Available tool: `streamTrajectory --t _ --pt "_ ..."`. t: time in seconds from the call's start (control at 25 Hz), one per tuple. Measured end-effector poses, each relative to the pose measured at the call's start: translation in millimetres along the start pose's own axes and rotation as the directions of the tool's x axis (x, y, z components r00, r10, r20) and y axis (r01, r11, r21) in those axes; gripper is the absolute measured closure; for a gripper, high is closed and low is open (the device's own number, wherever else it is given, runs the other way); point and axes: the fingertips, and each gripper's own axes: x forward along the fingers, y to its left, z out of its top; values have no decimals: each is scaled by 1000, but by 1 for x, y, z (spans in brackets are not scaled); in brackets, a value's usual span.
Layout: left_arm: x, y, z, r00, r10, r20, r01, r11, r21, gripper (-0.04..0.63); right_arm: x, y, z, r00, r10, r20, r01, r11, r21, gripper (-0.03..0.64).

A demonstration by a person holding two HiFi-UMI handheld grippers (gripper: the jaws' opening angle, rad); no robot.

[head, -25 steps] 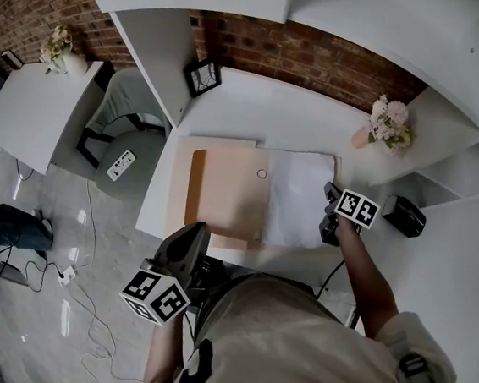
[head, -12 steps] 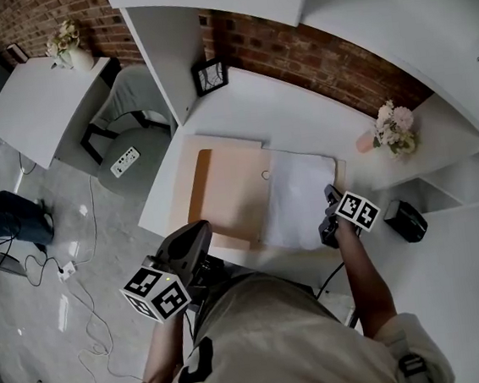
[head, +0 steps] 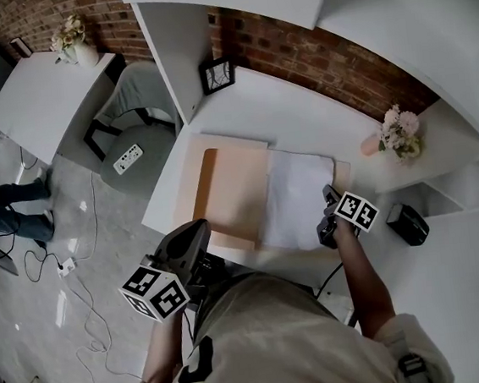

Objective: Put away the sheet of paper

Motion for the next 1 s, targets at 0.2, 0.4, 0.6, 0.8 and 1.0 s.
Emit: streamTrajectory --t 0.2,0.4,0.6,0.8,1.0 --pt "0 1 -2 1000 -10 2 10 1000 2 578 0 2 -2 1000 5 -3 -5 1000 17 591" --pt "1 1 0 1000 -13 10 13 1000 3 578 -1 7 2 1000 18 0 -18 999 34 591" --pt "-8 6 4 999 -19 33 20 1000 -7 578 0 17 -3 1000 17 -8 -17 1000 22 591" --pt "-18 14 4 999 -16 47 17 999 -27 578 0 31 -5 1000 23 -1 -23 1000 17 590" --pt "-28 22 6 998 -14 60 16 999 -42 578 0 46 -10 1000 30 -3 -30 1000 6 590"
